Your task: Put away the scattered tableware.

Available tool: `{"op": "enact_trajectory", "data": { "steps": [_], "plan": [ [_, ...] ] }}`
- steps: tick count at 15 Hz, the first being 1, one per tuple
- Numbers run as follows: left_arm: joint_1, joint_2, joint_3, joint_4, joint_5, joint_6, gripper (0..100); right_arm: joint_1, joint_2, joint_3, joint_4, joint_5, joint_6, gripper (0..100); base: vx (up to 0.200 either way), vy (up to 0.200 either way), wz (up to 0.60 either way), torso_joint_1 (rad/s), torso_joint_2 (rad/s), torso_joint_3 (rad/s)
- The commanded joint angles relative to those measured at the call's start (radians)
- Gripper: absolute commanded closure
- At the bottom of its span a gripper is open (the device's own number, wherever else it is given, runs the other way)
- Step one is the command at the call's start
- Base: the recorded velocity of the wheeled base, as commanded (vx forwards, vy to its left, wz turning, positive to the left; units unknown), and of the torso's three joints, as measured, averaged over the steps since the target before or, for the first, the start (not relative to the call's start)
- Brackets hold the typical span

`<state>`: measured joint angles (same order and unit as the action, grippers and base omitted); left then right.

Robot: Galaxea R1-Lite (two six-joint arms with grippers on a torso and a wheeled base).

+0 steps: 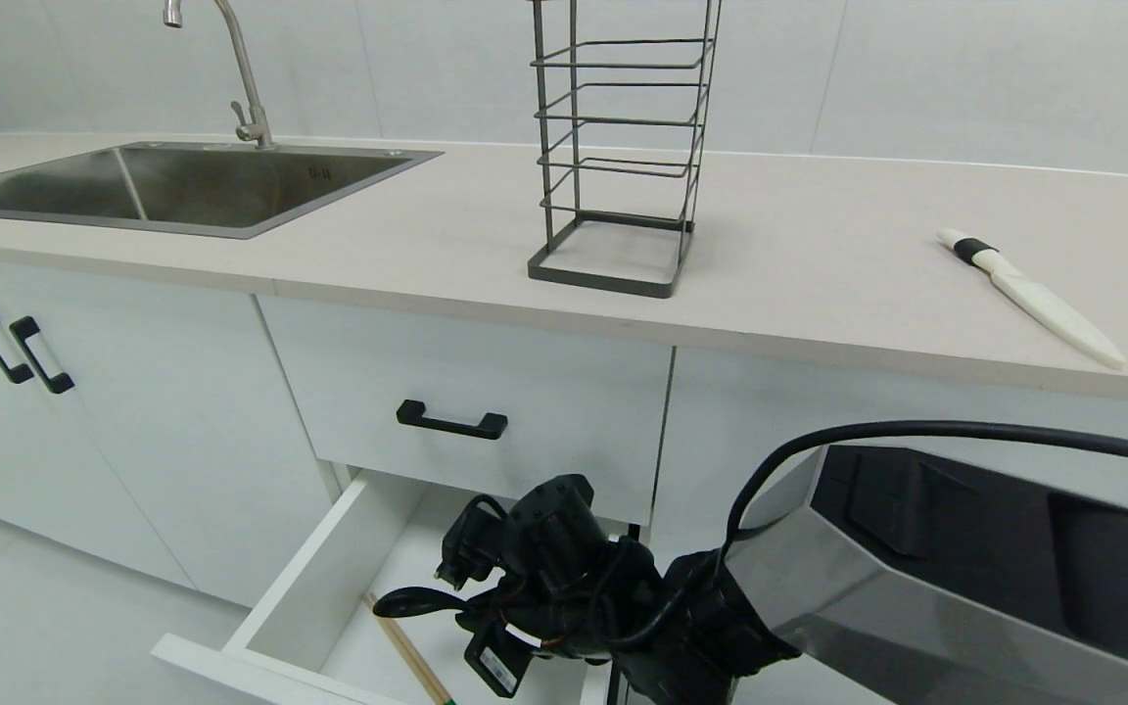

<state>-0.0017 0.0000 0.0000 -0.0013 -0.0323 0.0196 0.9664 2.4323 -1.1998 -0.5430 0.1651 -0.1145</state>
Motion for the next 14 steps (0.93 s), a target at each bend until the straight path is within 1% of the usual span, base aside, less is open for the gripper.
{"op": "enact_trajectory", "data": {
  "steps": [1, 14],
  "plan": [
    [0.0, 0.0, 0.0, 0.0, 0.0, 0.0, 0, -0.002, 0.027, -0.006, 0.0, 0.001, -0.001, 100, 0.0, 0.0, 0.0, 0.0, 0.0, 0.0],
    [0.0, 0.0, 0.0, 0.0, 0.0, 0.0, 0, 0.0, 0.122, -0.072, -0.003, -0.003, -0.001, 100, 0.0, 0.0, 0.0, 0.0, 0.0, 0.0]
  ]
}}
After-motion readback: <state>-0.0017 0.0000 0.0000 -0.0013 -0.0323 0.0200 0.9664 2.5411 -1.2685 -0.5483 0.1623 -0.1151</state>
